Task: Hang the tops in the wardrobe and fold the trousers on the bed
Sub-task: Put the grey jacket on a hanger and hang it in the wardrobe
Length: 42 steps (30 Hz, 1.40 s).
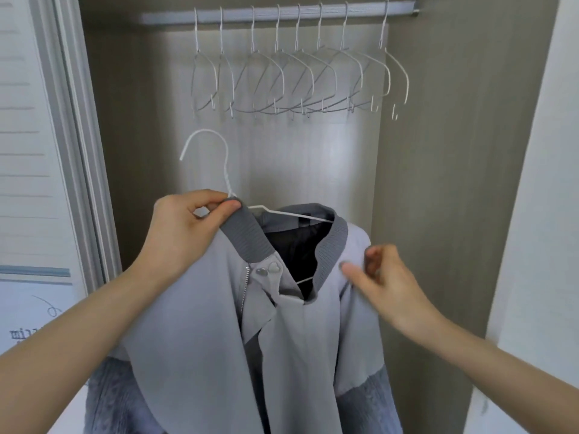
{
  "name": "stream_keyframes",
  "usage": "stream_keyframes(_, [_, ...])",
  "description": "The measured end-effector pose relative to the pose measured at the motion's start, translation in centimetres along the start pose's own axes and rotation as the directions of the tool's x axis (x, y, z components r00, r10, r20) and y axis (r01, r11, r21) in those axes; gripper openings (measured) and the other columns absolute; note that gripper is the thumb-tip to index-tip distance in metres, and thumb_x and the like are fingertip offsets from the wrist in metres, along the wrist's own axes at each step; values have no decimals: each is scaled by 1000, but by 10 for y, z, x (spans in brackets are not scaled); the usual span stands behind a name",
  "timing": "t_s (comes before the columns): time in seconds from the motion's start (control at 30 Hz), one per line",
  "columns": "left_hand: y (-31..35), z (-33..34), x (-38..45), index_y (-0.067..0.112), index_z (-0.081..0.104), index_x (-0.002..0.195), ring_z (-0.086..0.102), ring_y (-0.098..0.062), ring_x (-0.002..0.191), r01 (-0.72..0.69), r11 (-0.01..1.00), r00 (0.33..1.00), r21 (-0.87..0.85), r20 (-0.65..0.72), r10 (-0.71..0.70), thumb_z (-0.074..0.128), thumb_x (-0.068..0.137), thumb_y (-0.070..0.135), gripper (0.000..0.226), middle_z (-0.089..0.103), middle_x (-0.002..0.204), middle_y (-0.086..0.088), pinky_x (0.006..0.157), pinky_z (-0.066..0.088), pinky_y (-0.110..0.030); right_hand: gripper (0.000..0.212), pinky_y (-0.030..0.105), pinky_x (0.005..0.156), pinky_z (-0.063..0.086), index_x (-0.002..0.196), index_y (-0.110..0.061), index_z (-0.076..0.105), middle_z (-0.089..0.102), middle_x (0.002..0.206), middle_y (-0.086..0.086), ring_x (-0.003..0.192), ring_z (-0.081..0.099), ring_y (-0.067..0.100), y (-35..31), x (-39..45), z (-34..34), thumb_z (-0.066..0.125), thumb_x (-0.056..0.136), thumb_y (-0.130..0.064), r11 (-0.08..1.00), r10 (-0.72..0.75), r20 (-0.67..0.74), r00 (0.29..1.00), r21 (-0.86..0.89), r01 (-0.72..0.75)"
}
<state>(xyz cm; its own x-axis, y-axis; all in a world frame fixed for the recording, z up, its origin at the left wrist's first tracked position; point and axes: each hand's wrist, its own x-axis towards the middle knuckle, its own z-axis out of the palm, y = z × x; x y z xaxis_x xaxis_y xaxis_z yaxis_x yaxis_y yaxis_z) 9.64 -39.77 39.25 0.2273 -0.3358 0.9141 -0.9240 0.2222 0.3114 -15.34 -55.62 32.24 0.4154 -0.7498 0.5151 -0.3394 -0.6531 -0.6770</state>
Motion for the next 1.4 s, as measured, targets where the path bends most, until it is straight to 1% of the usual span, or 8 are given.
stream_keyframes(0.13, [2, -6, 1, 36, 72, 83, 62, 11, 77, -5, 1000, 1000, -20, 13, 5, 71, 87, 21, 16, 67, 82, 34, 79, 45, -7, 15, 17, 70, 50, 76, -21, 58, 66, 64, -4, 65, 62, 11, 5, 3, 2, 63, 90, -15, 1000, -29, -35, 999, -1, 29])
stream_keyframes(0.27, [2, -12, -5, 39, 72, 83, 64, 12, 80, -9, 1000, 999, -10, 32, 9, 72, 85, 21, 18, 64, 80, 41, 79, 46, -7, 12, 50, 73, 55, 81, -20, 55, 62, 65, 1, 62, 60, 22, -6, 24, -24, 64, 89, -20, 981, 0, -104, 995, 194, 20])
stream_keyframes(0.4, [4, -11, -6, 27, 77, 88, 67, 4, 83, 25, 999, 1000, -29, -10, -26, 72, 86, 23, 7, 69, 89, 32, 83, 49, -14, 53, 26, 62, 42, 102, -16, 43, 56, 85, -4, 76, 56, 14, -6, 7, 8, 77, 73, -45, 985, 173, 137, 975, -31, -171])
stream_keyframes(0.83, [-7, -31, -9, 15, 79, 90, 68, 0, 81, -80, 995, 993, 54, 87, 75, 67, 81, 34, 24, 69, 89, 32, 74, 48, -14, 15, 9, 62, 37, 80, -3, 63, 61, 80, 17, 64, 46, 4, -33, 52, -32, 55, 93, -5, 932, -223, -274, 935, 221, 287])
stream_keyframes(0.93, [-3, -23, -6, 22, 78, 86, 64, 10, 77, -5, 999, 996, -45, 87, 8, 70, 84, 25, 9, 69, 84, 34, 75, 47, -9, 14, 21, 64, 40, 82, -11, 63, 62, 80, 20, 65, 49, 13, -51, 67, -29, 60, 93, -20, 896, -441, 30, 897, 65, 439])
stream_keyframes(1.07, [-5, -28, -3, 34, 72, 82, 64, 13, 78, 73, 991, 997, -110, 13, -72, 71, 86, 10, 24, 66, 76, 38, 76, 45, -3, 55, 23, 78, 44, 112, -37, 53, 59, 95, 4, 86, 52, 10, -41, 67, -34, 56, 73, -75, 877, -331, 458, 825, -172, 448])
stream_keyframes(1.23, [-3, -32, 1, 53, 73, 75, 65, 10, 80, 71, 983, 997, -170, -15, -75, 71, 86, 12, 42, 69, 80, 34, 76, 45, -4, 25, 14, 74, 33, 84, -31, 44, 47, 84, -1, 87, 42, 1, -51, 64, -33, 45, 87, -56, 794, -466, 375, 801, -222, 566])
stream_keyframes(1.4, [17, -11, 0, 23, 76, 85, 65, 1, 72, -18, 994, 998, -106, 65, 25, 75, 82, 20, 5, 68, 77, 32, 68, 47, -12, 40, 16, 59, 29, 66, -16, 33, 33, 62, -8, 57, 32, 6, -63, 60, -26, 46, 99, -34, 760, -461, 491, 739, -212, 615])
